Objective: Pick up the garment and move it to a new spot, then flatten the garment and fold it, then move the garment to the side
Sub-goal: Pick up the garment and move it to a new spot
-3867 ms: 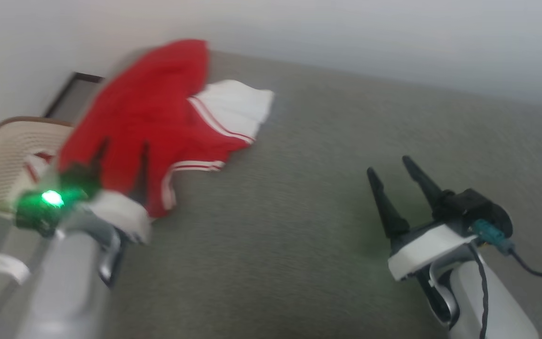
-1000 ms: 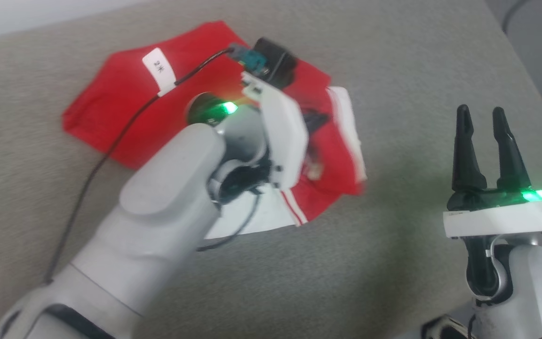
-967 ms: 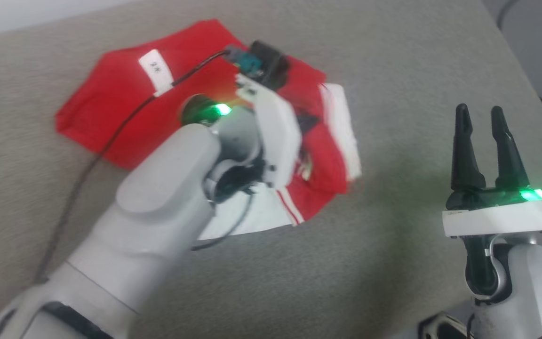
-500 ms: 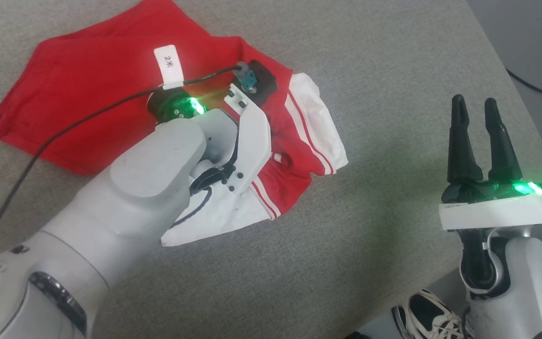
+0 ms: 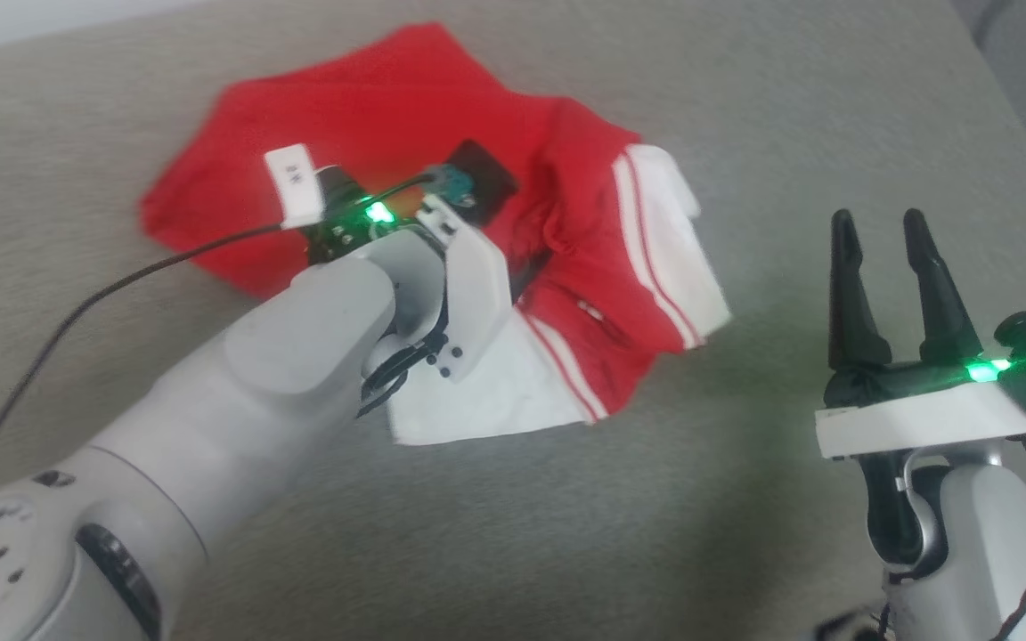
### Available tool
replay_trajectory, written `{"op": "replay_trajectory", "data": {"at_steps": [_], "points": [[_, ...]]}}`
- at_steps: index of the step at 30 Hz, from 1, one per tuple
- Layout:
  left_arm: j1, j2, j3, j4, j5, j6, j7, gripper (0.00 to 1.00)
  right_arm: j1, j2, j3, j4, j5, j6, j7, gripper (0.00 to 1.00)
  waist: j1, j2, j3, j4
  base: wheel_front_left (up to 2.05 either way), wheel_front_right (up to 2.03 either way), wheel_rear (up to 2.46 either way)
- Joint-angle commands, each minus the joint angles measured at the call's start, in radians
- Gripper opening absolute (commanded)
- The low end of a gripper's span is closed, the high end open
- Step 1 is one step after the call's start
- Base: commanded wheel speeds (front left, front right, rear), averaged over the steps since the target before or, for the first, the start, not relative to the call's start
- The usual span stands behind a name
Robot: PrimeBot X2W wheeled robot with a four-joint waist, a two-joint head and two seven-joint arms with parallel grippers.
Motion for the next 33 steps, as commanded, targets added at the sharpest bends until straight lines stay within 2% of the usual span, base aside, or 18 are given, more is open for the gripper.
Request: {"op": "replay_trajectory", "data": {"at_steps": [1,10,18,22,23,26,33], "points": [[0.026,-0.009,0.003,-0.006,-0.015,0.004,-0.04,1.0,0.011,0.001,-0.004,0.004,-0.023,0.0,-0.002,1.0,0.0,0.0,-0.077,0.093,0.0,0.0,0.0],[0.17,0.011,0.081,-0.004,-0.144,0.002,-0.283,1.0,0.067,-0.058,-0.013,0.073,-0.08,0.0,-0.002,1.0,0.0,0.0,-0.193,0.291,0.0,0.0,0.0],[0.367,0.041,0.163,0.051,-0.195,0.007,-0.352,1.0,0.124,-0.106,-0.044,0.106,-0.09,0.0,-0.002,1.0,0.0,0.0,-0.27,0.406,0.0,0.0,0.0],[0.478,0.054,0.295,0.017,-0.163,0.016,-0.354,1.0,0.176,-0.128,-0.058,0.118,-0.097,0.0,-0.002,1.0,0.0,0.0,-0.309,0.463,0.0,0.0,0.0],[0.546,0.065,0.39,-0.027,-0.143,0.015,-0.355,1.0,0.201,-0.136,-0.064,0.123,-0.1,0.0,-0.002,1.0,0.0,0.0,-0.326,0.484,0.0,0.0,0.0],[0.646,0.085,0.523,-0.104,-0.073,0.014,-0.355,1.0,0.23,-0.144,-0.077,0.13,-0.101,0.0,-0.002,1.0,0.0,0.0,-0.349,0.504,0.0,0.0,0.0],[0.887,0.107,0.825,-0.328,0.186,0.061,-0.355,1.0,0.269,-0.148,-0.093,0.128,-0.092,0.0,-0.001,1.0,0.0,0.0,-0.38,0.506,0.0,0.0,0.0]]}}
